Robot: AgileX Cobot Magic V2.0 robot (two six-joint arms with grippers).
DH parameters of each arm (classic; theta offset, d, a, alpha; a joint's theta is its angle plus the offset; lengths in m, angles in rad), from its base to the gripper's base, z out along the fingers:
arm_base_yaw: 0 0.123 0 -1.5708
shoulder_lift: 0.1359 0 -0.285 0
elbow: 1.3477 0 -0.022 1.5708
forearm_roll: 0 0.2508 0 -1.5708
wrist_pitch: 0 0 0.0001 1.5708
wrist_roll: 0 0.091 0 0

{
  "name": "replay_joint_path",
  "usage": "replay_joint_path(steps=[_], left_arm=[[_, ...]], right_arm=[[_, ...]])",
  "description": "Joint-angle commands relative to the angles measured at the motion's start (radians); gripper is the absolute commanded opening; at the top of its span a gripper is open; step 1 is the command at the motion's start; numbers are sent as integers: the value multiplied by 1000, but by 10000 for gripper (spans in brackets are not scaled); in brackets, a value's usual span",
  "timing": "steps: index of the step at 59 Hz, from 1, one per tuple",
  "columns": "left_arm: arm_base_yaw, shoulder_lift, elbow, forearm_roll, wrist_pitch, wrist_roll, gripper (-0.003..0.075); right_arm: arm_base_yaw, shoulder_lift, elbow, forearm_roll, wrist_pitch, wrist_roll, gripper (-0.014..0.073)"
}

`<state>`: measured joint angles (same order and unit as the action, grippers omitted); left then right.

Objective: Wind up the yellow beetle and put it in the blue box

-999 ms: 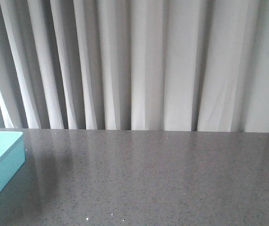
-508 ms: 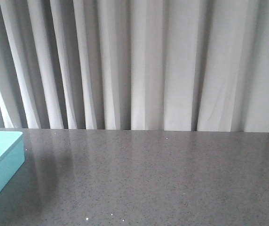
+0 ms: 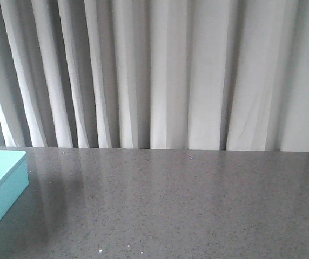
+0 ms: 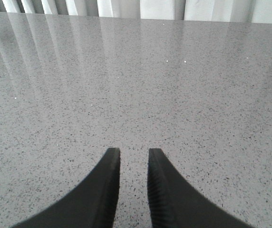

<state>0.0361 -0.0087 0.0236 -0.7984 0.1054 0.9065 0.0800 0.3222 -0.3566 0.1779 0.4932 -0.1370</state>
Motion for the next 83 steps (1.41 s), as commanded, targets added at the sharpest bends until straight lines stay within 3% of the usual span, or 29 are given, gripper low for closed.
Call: replay_joint_path(steps=[1, 25, 29, 39, 47, 83], left_arm=[[-6, -8, -12, 53, -75, 4, -6], [-6, -8, -12, 107, -83, -24, -6], [-6, -8, -12, 250, -82, -138, -6], [-6, -8, -12, 624, -82, -673, -6], [-6, -8, -12, 765, -82, -864, -6], [-6, -8, -14, 759, -86, -869, -6]], right_arm=[[-5, 7, -26, 11, -64, -5, 162], [-5, 7, -26, 11, -64, -5, 162], [-5, 7, -26, 11, -64, -5, 162], [-5, 7, -26, 11, -64, -5, 162], [-5, 7, -26, 11, -64, -5, 162], [-5, 7, -26, 11, -64, -5, 162]])
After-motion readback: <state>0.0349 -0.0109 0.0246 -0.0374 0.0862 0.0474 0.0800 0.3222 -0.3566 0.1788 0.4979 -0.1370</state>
